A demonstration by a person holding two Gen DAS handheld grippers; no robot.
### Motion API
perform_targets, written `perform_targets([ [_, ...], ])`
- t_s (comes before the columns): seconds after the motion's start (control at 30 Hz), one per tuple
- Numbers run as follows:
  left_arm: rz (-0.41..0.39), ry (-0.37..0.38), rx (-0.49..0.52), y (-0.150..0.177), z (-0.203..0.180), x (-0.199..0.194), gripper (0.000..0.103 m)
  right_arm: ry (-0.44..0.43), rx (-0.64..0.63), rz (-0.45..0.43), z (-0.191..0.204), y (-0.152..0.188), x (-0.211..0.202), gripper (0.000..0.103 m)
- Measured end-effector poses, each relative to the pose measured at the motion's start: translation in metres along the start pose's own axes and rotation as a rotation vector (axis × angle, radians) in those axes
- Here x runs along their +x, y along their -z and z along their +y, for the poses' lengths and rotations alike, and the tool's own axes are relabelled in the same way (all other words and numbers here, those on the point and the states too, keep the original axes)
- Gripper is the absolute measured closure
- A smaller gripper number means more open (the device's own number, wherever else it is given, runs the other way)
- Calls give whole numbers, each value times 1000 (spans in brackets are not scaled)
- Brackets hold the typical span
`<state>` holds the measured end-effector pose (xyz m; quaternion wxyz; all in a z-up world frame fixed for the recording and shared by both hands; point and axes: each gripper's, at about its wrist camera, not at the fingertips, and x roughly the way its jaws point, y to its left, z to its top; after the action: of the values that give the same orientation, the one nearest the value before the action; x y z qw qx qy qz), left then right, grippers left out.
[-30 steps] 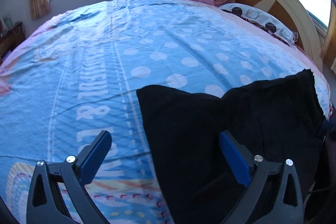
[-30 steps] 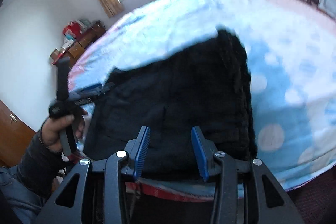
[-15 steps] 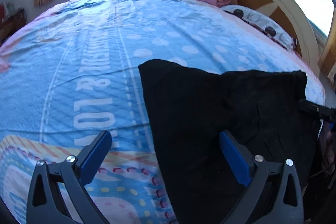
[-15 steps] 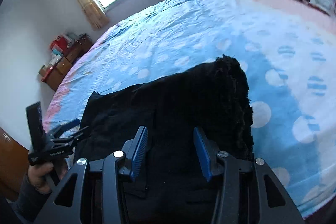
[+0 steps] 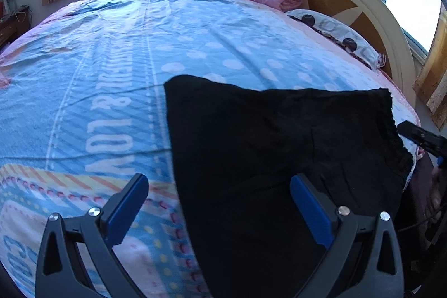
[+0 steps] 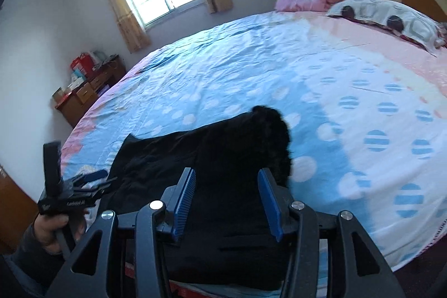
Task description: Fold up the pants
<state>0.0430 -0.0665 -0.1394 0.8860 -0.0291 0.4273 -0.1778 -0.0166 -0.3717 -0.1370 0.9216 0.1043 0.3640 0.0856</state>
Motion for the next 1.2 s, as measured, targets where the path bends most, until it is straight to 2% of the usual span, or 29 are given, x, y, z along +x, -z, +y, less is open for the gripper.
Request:
perform_targets([
  [0.13,14,58,-38,7,0,3,0,43,57,47,-21,5,14,46],
  [0.37,-8,49,-18,13,-2,3,0,-1,74,92,-31,12,29,46],
  [0.53,-6,28,7,18,-5,2,0,-15,73,84,-33,14,30,46],
  [0.67,-8,-2,8,15,-10,7,0,-113,134,117,-35,16,36,43],
  [0.73,-7,-12,23,12,-13,11,0,-77,83,115,-27,14,40,43],
  [0.83,20,-22,44,10,-15,13,0,-83,110,106,-30,10,47,44],
  [0.97,44,30,49,11,-7,11,0,-112,93,130,-25,14,40,45],
  [1.03,42,32,37,10,-6,12,0,-117,104,123,-31,16,39,50],
  [1.1,41,31,22,7,-8,14,0,-144,174,112,-46,13,43,58],
  [1.2,46,64,16,5,-4,13,0,-162,189,116,-47,10,47,60],
])
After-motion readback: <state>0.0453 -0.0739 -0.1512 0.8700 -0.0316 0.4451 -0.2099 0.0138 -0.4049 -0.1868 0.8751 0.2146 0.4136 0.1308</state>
